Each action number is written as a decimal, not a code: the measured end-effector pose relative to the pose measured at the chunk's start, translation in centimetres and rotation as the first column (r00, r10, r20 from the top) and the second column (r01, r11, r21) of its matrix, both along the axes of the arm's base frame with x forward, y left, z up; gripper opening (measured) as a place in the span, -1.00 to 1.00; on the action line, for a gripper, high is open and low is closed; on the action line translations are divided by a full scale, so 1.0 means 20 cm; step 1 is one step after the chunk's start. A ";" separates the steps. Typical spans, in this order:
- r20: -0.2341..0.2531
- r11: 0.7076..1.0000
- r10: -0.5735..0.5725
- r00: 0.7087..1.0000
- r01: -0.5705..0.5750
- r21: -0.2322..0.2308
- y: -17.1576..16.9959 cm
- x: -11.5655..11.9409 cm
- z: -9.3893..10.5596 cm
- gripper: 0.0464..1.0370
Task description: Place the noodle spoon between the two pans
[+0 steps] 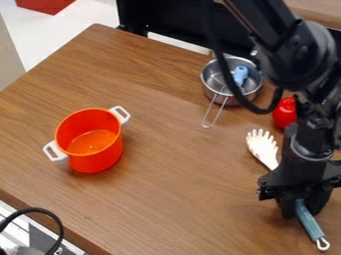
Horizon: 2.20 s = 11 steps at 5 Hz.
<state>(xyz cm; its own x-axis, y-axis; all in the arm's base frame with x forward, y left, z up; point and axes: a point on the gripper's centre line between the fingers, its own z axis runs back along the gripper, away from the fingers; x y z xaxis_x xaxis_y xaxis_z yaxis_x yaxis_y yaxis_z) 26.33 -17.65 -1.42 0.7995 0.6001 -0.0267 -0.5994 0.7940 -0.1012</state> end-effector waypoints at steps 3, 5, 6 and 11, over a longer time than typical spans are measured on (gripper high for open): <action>-0.040 0.979 -0.198 0.979 0.200 0.046 0.16 -0.17 0.01 -0.64; -0.017 0.933 -0.357 0.934 0.357 0.034 0.34 -0.28 0.14 -0.64; 0.003 0.876 -0.478 0.878 0.477 0.074 0.47 -0.30 0.18 -0.64; -0.117 0.937 -0.340 0.933 0.347 0.043 0.79 -0.30 0.05 -0.64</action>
